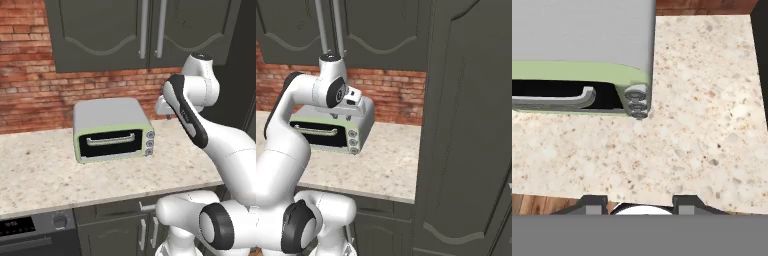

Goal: Take a straw from the drawer in front and place it inside the glass cup on the dining counter.

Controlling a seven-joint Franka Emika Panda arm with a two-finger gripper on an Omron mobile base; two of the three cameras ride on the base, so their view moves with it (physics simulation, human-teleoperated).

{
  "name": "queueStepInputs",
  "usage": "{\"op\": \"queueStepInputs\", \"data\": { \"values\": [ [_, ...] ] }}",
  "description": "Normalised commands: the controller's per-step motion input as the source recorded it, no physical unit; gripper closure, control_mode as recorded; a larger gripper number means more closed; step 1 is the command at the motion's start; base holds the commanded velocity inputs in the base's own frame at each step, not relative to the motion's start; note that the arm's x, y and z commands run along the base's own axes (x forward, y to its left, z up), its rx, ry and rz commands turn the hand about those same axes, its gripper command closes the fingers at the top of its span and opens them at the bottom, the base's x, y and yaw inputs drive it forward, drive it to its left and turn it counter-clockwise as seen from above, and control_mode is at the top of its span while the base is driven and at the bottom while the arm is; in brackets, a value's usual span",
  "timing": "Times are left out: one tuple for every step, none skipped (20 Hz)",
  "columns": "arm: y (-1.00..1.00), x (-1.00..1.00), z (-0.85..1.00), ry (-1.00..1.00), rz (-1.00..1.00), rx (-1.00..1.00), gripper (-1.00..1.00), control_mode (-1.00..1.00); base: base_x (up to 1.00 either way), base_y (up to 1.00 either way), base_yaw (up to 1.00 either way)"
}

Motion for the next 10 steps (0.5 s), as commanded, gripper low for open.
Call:
{"op": "queueStepInputs", "data": {
  "values": [
    [0.01,0.0,0.0,0.0,0.0,0.0,-1.0,-1.0,0.0,0.0,0.0],
    [0.04,0.0,0.0,0.0,0.0,0.0,-1.0,-1.0,0.0,0.0,0.0],
    [0.03,-0.07,0.0,0.0,0.0,0.0,-1.0,-1.0,0.0,0.0,0.0],
    [0.0,0.0,0.0,0.0,0.0,0.0,-1.0,1.0,-0.17,0.1,0.0],
    [0.0,0.0,0.0,0.0,0.0,0.0,-1.0,1.0,-0.29,0.26,0.0],
    [0.0,0.0,0.0,0.0,0.0,0.0,-1.0,1.0,-0.36,0.31,0.0],
    [0.0,0.0,0.0,0.0,0.0,0.0,-1.0,1.0,-0.39,0.37,0.0],
    [0.0,0.0,0.0,0.0,0.0,0.0,-1.0,1.0,-0.42,0.45,0.0],
    [0.0,0.0,0.0,0.0,0.0,0.0,-1.0,1.0,-0.45,0.51,0.0],
    [0.0,0.0,0.0,0.0,0.0,0.0,-1.0,1.0,-0.46,0.56,0.0]
  ]
}}
